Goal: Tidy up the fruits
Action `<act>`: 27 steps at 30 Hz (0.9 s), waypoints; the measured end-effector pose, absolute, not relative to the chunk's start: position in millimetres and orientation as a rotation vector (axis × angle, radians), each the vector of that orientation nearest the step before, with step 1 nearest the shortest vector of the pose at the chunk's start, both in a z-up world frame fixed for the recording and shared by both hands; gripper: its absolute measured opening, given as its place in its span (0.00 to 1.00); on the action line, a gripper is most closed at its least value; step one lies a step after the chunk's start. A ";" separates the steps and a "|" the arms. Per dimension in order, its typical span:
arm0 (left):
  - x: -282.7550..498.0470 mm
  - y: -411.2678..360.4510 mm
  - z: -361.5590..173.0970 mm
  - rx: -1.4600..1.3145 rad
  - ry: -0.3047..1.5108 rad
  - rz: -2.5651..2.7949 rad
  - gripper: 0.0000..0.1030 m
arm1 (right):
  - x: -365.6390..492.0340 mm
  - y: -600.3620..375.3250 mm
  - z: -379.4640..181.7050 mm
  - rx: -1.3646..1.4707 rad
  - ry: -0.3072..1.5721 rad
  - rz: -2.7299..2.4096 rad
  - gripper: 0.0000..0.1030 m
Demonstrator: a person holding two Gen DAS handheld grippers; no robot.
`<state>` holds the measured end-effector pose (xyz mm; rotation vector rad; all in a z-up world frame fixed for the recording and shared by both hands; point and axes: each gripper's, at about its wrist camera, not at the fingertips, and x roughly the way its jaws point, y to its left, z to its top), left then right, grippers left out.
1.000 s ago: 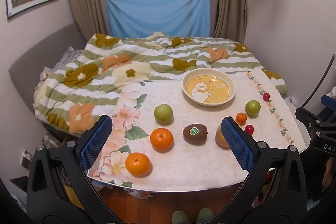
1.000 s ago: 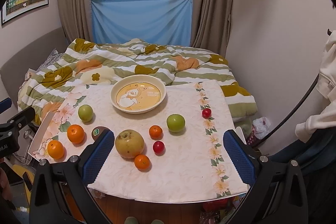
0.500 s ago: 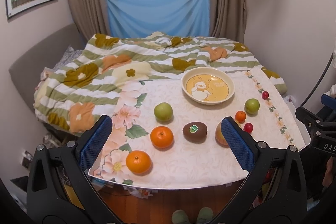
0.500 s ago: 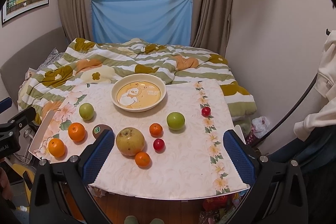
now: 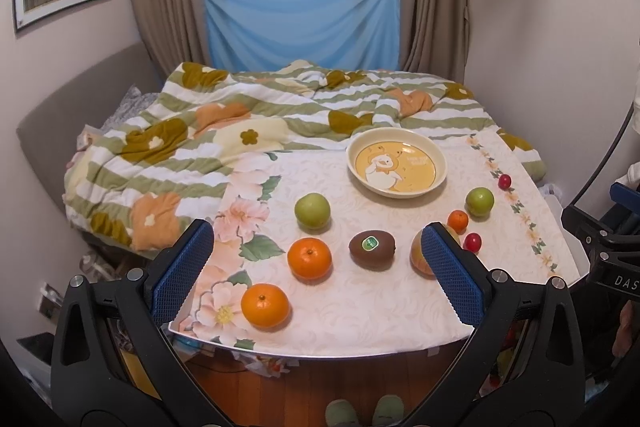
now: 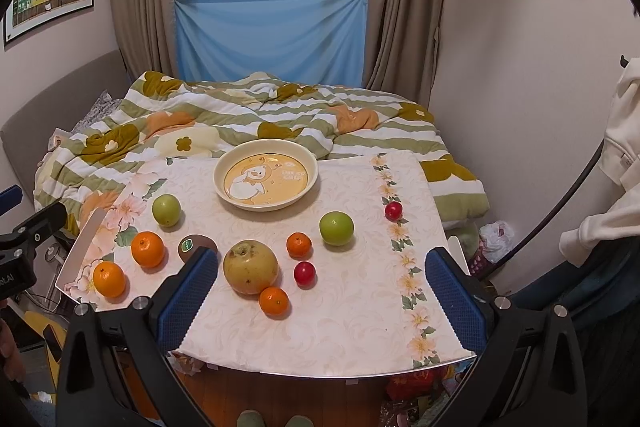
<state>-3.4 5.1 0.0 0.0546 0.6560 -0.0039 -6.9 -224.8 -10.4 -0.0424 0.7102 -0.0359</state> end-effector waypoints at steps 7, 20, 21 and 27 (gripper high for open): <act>-5.1 7.8 0.2 0.052 0.655 -0.003 1.00 | -4.8 -225.2 -10.7 -0.046 0.711 -0.036 1.00; -5.1 9.2 0.4 0.052 0.655 -0.004 1.00 | -9.0 -232.0 -9.0 -0.038 0.707 -0.042 1.00; -5.2 9.3 0.4 0.052 0.655 -0.004 1.00 | -10.0 -234.1 -8.9 -0.038 0.707 -0.040 1.00; -5.3 9.4 0.5 0.051 0.655 -0.004 1.00 | -8.4 -232.8 -8.3 -0.038 0.708 -0.038 1.00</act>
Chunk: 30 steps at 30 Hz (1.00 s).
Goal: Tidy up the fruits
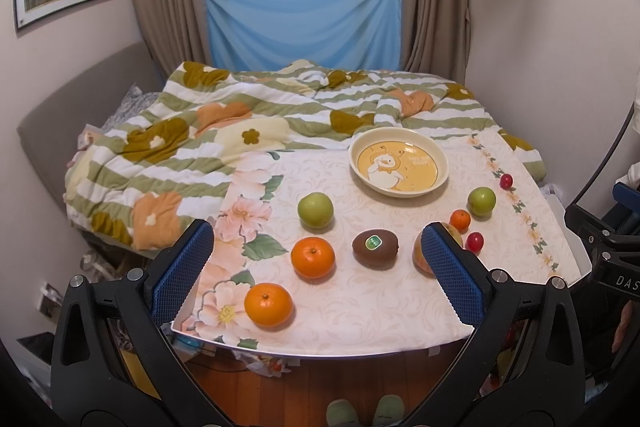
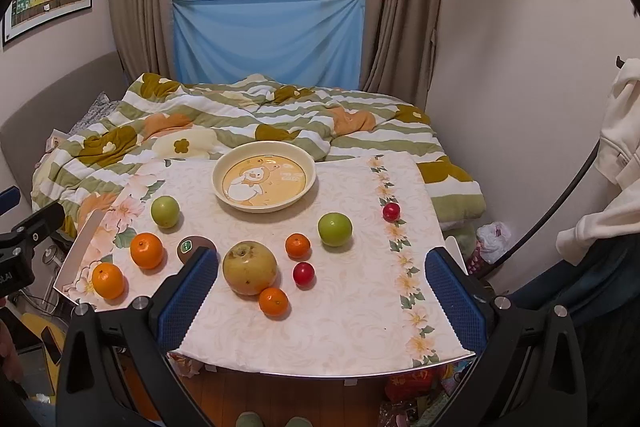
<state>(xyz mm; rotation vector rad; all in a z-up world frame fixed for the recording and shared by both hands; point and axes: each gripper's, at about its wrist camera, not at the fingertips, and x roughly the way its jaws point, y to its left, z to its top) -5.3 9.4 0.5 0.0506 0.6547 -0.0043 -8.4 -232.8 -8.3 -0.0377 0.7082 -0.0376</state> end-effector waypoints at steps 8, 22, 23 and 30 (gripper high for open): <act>-5.8 9.3 0.6 0.051 0.654 -0.004 1.00 | -9.7 -234.4 -8.0 -0.038 0.708 -0.038 1.00; -9.3 25.2 -5.6 0.029 0.682 0.013 1.00 | -3.8 -224.0 -8.0 -0.071 0.710 -0.001 1.00; -8.9 26.8 -8.5 0.028 0.694 0.027 1.00 | -2.6 -223.1 -10.0 -0.079 0.715 0.008 1.00; 0.5 35.0 -39.2 0.037 0.780 0.106 1.00 | 9.5 -219.9 -37.2 -0.097 0.786 0.067 1.00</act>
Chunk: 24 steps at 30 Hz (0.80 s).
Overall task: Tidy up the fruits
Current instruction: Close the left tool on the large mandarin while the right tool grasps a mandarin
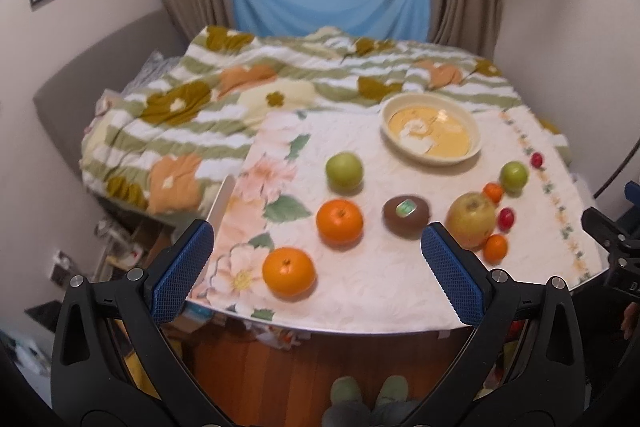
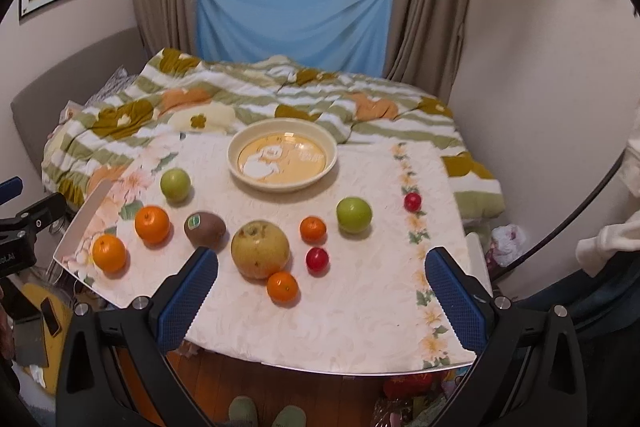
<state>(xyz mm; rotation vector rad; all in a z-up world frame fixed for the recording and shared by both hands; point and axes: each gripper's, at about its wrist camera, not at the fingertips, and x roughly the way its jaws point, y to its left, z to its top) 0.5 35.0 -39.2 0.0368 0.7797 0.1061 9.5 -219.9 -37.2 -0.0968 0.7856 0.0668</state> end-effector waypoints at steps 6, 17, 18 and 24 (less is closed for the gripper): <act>14.6 46.6 -81.1 0.036 0.850 0.143 1.00 | 24.5 -215.7 -77.6 -0.094 0.873 0.150 1.00; 38.6 68.2 -156.7 0.021 0.930 0.222 1.00 | 47.1 -203.9 -136.0 -0.118 0.925 0.199 1.00; 40.2 70.2 -162.6 0.022 0.935 0.230 1.00 | 49.9 -204.2 -142.1 -0.122 0.932 0.202 1.00; 50.8 78.1 -189.7 0.014 0.976 0.239 0.89 | 58.6 -204.1 -163.9 -0.119 0.968 0.210 0.99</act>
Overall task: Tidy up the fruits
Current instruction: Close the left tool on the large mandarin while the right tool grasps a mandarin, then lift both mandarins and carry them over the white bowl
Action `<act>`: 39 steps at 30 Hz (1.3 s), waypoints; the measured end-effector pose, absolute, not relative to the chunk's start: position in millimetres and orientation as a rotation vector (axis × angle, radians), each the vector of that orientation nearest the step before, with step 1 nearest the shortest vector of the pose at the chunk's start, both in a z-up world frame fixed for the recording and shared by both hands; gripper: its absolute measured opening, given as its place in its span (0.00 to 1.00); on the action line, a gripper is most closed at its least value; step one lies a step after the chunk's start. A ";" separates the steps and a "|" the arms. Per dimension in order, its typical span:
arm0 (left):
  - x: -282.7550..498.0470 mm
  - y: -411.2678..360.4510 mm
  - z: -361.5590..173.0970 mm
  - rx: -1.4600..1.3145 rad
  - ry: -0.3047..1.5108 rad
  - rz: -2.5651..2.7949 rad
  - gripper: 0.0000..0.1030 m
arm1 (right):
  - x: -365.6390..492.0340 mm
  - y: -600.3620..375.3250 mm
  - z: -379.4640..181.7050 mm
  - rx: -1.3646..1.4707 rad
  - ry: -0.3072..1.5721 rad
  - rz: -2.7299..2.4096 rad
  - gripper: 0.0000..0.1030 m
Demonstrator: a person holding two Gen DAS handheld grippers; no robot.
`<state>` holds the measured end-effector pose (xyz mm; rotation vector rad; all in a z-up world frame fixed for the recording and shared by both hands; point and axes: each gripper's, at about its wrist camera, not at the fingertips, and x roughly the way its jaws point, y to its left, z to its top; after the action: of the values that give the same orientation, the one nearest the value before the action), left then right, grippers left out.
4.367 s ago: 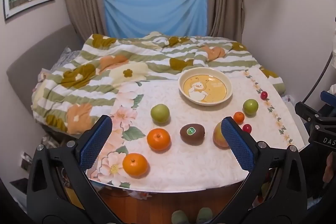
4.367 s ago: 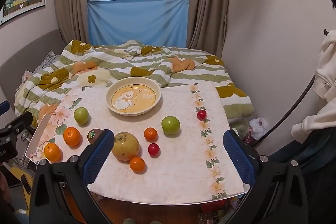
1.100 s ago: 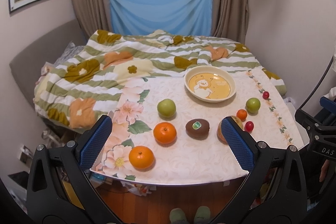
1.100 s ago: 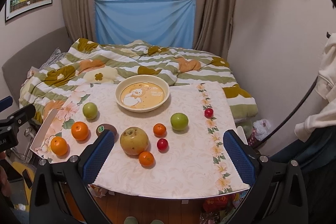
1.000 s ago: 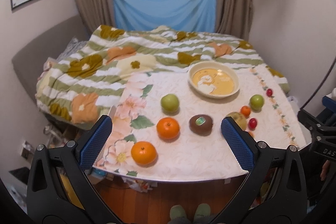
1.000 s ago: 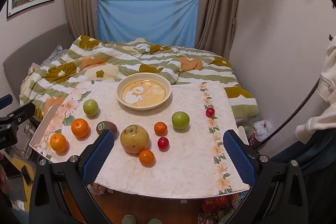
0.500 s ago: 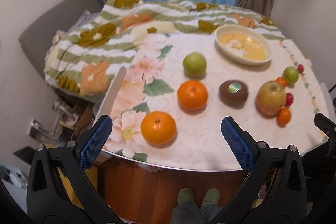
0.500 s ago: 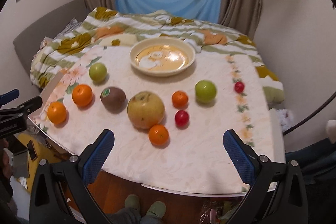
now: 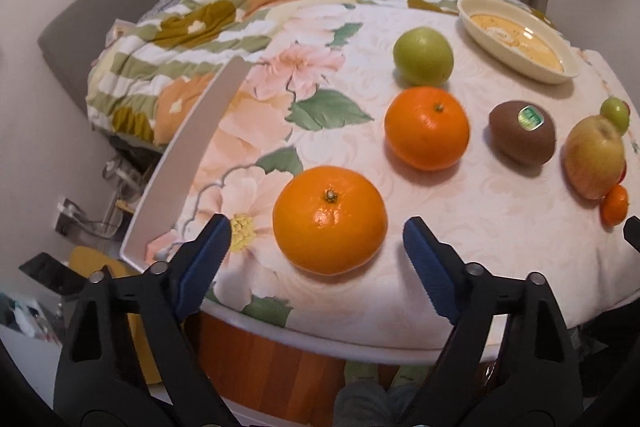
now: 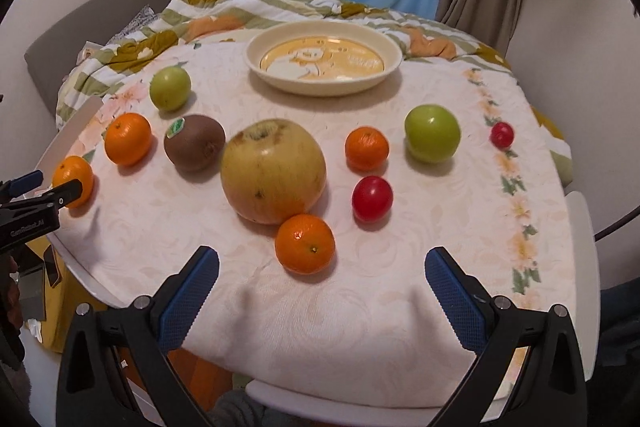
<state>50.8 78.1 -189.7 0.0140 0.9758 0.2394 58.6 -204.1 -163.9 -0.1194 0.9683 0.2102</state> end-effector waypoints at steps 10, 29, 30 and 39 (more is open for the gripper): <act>59.4 76.0 -203.5 0.021 0.998 0.214 0.67 | 64.9 -202.0 -182.8 -0.123 1.030 0.228 0.81; 52.9 75.9 -204.1 -0.007 1.000 0.205 0.66 | 74.2 -197.3 -190.2 -0.118 1.037 0.270 0.33; 52.4 74.0 -204.4 -0.005 1.000 0.202 0.66 | 74.2 -198.5 -189.5 -0.116 1.035 0.271 0.33; 46.2 59.0 -183.6 -0.022 0.972 0.184 0.65 | 69.0 -205.5 -168.1 -0.106 1.002 0.290 0.33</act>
<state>46.2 59.0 -183.6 -0.0223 0.9721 0.1837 69.0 -205.5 -168.1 -0.1057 1.0023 0.2902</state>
